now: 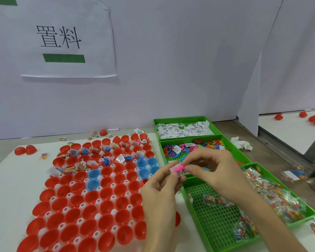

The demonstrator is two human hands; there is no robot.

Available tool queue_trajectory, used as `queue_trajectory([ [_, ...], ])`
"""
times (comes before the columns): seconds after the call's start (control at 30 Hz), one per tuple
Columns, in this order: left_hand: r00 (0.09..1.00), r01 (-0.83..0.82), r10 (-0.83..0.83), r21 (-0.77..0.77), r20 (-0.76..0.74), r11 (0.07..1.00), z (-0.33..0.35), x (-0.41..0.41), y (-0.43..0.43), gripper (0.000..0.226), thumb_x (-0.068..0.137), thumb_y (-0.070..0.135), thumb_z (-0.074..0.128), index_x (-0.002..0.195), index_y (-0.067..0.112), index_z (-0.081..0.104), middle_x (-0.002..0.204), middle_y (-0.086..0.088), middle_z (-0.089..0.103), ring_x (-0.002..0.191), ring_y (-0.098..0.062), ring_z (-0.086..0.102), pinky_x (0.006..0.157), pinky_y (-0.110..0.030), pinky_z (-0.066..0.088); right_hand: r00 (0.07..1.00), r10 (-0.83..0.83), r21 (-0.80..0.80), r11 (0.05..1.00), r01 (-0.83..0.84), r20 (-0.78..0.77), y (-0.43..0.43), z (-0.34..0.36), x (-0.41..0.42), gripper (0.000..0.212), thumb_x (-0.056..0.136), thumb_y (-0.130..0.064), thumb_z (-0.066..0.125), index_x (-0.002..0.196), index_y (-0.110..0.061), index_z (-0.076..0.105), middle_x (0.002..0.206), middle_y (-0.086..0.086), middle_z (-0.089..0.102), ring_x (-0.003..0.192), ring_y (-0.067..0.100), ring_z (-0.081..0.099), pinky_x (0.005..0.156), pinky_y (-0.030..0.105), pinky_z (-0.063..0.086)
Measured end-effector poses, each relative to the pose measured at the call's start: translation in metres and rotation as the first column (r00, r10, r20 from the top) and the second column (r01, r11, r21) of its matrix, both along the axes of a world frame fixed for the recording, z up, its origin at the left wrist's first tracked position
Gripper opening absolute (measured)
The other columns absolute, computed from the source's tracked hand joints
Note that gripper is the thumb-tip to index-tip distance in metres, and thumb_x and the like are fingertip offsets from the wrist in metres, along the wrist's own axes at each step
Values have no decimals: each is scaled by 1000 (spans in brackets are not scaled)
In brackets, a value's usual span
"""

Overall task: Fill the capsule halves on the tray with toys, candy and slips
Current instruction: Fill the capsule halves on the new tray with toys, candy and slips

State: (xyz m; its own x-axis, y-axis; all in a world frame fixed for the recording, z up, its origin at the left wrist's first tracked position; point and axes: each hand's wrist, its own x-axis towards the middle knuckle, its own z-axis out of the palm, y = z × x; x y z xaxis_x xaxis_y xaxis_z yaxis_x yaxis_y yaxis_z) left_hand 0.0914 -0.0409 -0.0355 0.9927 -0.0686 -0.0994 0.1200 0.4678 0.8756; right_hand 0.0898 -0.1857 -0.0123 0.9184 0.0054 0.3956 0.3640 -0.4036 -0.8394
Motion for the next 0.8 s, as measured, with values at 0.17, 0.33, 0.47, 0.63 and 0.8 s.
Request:
queue_trajectory([
  [0.17,1000,10,-9,18,-18,1000,-2,0,-2,23,94,2,57,102,13,76,87,-8,77,79,-16,73,72,-19,58,1000,-6,-86,996,7,16,-1,-1,0,24,85,-3,75,85,-27,76,90,-4,71,90,20,68,80,39,56],
  [0.33,999,13,-14,-37,-35,999,0,1,-1,21,92,5,59,98,14,77,89,-9,77,86,-20,74,71,-21,57,999,-9,-156,988,16,45,-3,-3,1,23,86,-4,75,85,-28,75,91,-5,68,90,22,67,78,42,57],
  [0.47,999,-20,20,4,50,1000,0,-1,-2,18,88,2,64,97,12,75,88,-5,77,87,-20,74,72,-19,58,997,2,-155,988,9,71,-2,-4,1,22,84,-3,77,86,-25,77,94,-6,66,88,21,66,74,29,55],
  [0.63,994,0,-2,17,110,1000,3,-2,-2,20,90,0,61,100,11,74,92,-5,77,89,-19,74,79,-22,59,999,8,-50,999,-6,46,-1,-4,1,19,84,-18,78,96,-32,76,96,-7,66,86,18,67,75,26,56],
  [0.8,987,1,-5,30,161,1000,4,-6,-3,22,90,-3,60,101,10,74,92,-4,77,90,-18,74,77,-20,58,996,10,28,1000,-8,-89,2,-6,4,15,86,-34,74,101,-33,76,97,-3,74,86,17,72,81,43,60],
])
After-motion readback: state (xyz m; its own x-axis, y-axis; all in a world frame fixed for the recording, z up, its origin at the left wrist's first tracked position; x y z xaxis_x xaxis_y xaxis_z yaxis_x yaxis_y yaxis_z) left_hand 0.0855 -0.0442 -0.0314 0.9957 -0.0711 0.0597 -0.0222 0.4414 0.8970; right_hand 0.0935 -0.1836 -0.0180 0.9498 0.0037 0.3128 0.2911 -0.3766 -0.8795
